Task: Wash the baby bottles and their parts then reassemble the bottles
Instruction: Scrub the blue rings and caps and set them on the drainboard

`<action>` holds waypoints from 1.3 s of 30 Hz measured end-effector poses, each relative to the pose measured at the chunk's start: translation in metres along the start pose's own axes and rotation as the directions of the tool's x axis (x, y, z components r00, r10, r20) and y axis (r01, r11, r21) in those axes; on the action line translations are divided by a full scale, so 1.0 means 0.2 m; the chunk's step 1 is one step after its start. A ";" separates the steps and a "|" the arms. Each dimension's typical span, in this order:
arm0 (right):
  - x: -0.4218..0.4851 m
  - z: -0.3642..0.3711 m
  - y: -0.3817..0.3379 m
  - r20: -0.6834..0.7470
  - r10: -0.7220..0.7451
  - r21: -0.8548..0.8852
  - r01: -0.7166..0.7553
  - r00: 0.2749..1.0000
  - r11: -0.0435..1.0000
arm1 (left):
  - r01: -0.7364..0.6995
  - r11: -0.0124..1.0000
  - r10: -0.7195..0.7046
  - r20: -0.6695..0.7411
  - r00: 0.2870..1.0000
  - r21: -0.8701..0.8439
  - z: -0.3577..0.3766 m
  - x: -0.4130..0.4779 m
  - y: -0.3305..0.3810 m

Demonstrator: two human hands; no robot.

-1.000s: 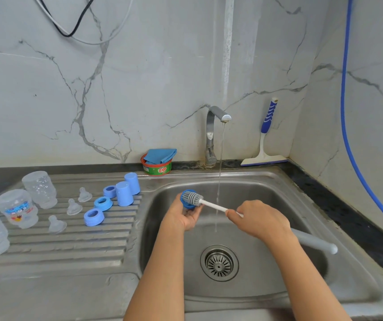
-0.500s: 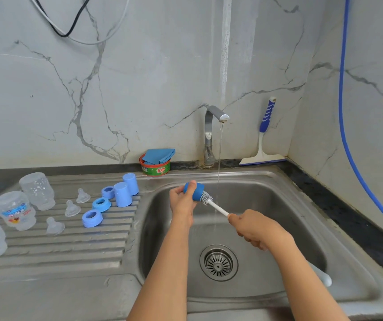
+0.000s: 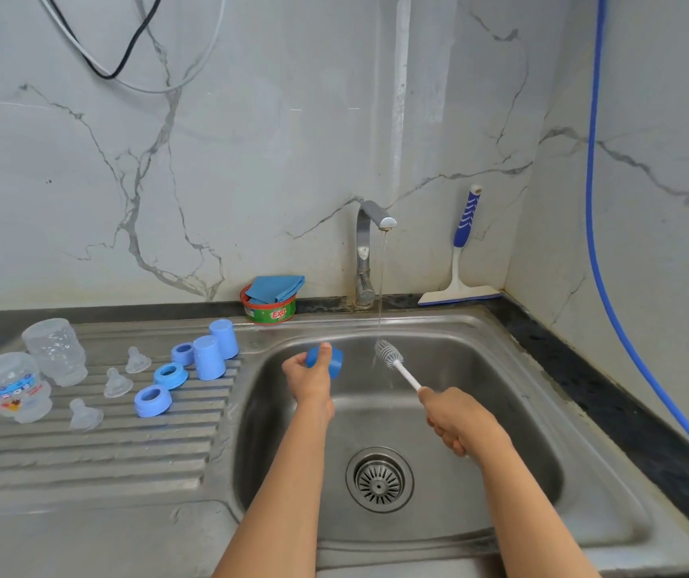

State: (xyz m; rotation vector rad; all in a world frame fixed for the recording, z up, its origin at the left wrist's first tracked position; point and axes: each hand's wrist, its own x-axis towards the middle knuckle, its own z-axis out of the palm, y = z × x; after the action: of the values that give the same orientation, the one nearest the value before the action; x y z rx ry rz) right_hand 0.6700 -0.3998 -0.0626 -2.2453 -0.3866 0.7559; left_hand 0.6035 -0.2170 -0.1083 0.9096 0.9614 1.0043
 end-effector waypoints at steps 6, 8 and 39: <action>0.03 0.02 0.02 -0.026 0.000 0.029 0.001 1.000 1.000 | 0.350 0.933 -0.325 0.224 0.919 -0.084 0.18 -0.07 -0.02; 0.05 0.02 0.03 -0.047 -0.006 0.002 0.006 0.999 1.000 | 0.425 0.895 -0.383 0.256 0.888 -0.136 0.24 -0.07 0.00; 0.15 -0.01 0.08 -0.238 -0.065 -0.194 0.018 0.969 0.981 | 0.258 0.964 -0.262 0.395 0.881 0.064 0.37 0.05 0.09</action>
State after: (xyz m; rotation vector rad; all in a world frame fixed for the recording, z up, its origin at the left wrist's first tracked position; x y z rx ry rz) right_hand 0.6955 -0.3978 -0.0844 -2.4659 -0.3990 0.4278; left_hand 0.6702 -0.2139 -0.0720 0.9203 0.7143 0.5531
